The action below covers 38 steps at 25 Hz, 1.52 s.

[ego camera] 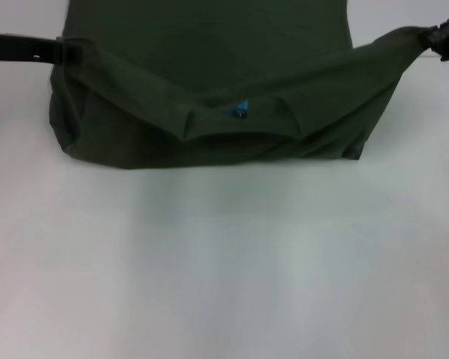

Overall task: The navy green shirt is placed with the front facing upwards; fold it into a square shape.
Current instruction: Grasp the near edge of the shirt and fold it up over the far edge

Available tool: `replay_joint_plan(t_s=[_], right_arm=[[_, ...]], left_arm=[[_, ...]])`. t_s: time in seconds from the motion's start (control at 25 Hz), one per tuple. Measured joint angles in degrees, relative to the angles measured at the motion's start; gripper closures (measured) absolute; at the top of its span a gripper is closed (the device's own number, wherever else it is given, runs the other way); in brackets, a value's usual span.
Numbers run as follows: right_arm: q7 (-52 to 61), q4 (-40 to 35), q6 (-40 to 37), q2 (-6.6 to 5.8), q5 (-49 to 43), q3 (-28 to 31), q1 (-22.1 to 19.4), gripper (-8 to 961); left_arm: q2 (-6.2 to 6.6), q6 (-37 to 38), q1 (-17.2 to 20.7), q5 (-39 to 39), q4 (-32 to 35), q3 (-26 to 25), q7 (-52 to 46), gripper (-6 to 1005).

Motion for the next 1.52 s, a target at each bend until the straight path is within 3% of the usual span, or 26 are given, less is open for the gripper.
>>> replay_joint_plan(t_s=[0.28,0.72,0.92,1.08,1.36,1.52], right_arm=[[-2.44,4.53,6.8,-0.41,0.4,-0.2,0.61,910],[-10.21,11.35,16.36,-0.26,5.68,-0.46,1.75,906],[-13.41,14.95,20.52,-0.76,7.21,-0.41,2.31,904],[-16.34,16.57,22.94,-1.15,9.39,-0.2,2.28,903],[-19.87,20.4,25.12,-3.15,14.15,-0.14,2.36,900],[-21.79,22.71,26.35,-3.51,15.42,-0.17,2.9,899]], left_arm=[[-1.08,-6.6,-0.08,0.0,-2.45,0.07,3.21,962],[-4.06,-13.29,-1.31,-0.1,-4.38,0.12,9.03,961],[-4.05,-15.98,-3.19,-0.1,-7.06,0.15,12.19,961],[-3.35,-18.8,-4.47,-0.1,-10.15,0.5,13.86,961],[-2.36,-21.0,-4.78,-0.1,-11.68,1.44,14.13,961],[-2.31,-21.67,-4.67,-0.01,-12.15,1.46,14.37,961]])
